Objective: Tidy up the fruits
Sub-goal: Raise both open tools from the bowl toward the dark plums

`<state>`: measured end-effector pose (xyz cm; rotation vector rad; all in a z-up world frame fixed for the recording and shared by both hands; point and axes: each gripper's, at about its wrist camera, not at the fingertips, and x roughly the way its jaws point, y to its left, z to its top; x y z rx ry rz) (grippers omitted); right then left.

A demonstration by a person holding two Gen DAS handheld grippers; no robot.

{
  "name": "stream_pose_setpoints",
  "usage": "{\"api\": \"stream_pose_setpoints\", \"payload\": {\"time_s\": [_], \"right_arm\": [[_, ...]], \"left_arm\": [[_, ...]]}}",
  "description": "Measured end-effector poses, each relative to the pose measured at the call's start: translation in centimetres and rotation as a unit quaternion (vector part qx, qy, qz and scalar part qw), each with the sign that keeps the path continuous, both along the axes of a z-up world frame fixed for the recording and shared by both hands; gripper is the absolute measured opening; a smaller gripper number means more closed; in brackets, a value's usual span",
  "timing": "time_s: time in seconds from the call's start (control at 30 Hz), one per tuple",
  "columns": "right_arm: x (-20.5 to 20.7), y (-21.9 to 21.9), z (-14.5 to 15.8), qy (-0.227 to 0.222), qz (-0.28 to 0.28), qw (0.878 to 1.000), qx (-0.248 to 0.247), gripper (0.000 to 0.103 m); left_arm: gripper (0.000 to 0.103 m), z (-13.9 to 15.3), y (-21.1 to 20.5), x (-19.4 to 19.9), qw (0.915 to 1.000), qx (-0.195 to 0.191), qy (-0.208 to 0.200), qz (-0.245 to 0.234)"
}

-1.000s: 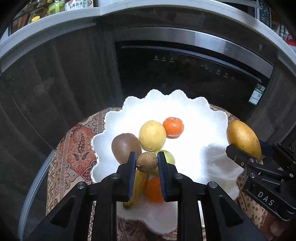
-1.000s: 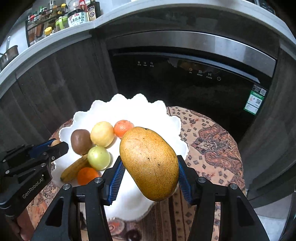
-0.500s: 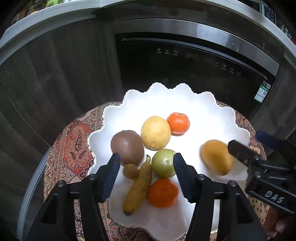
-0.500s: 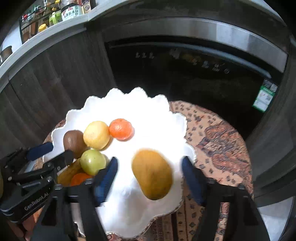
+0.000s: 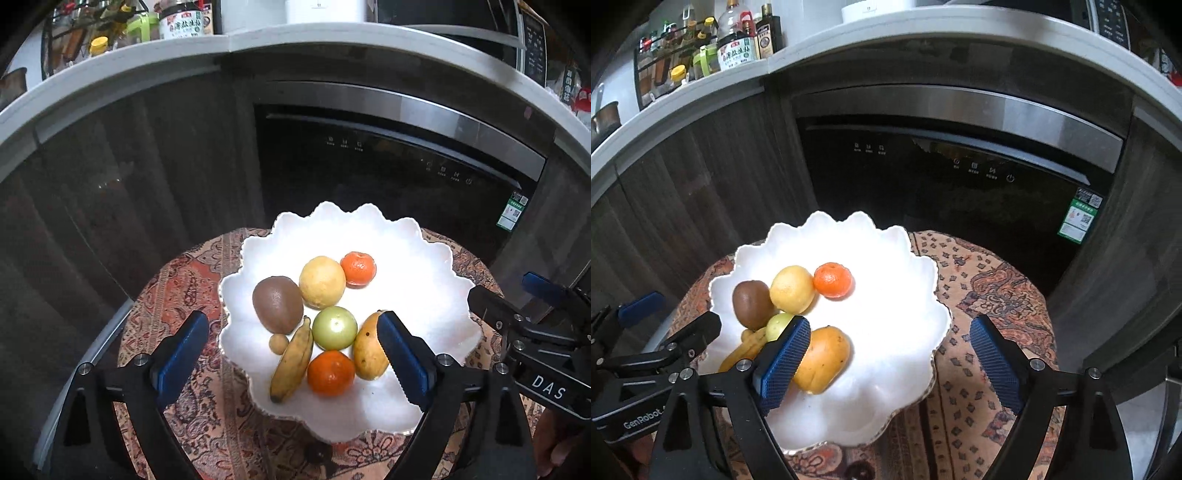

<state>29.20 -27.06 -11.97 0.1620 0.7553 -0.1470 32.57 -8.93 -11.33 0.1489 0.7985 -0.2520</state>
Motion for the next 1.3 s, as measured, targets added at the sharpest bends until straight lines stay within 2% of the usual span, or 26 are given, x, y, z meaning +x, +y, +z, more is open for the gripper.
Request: {"api": "stream_pose_setpoints", "payload": {"time_s": [0.3, 0.67, 0.87, 1.3], "right_arm": [[-2.3, 0.6, 1.6, -0.011, -0.002, 1.0, -0.003, 0.089], [-4.7, 1.0, 2.4, -0.016, -0.008, 1.0, -0.011, 0.089], [-5.9, 0.9, 2.1, -0.013, -0.013, 1.0, -0.011, 0.089], [-8.0, 1.3, -0.2, 0.006, -0.018, 1.0, -0.01, 0.089]], "left_arm": [[0.093, 1.5, 1.0, -2.7, 0.9999, -0.005, -0.011, 0.007], [0.093, 1.9, 1.4, -5.0, 0.9998, -0.012, -0.018, 0.005], [0.093, 2.1, 1.6, -6.4, 0.9993, -0.01, -0.035, 0.012], [0.093, 0.3, 1.7, -8.5, 0.9996, -0.003, -0.027, 0.005]]}}
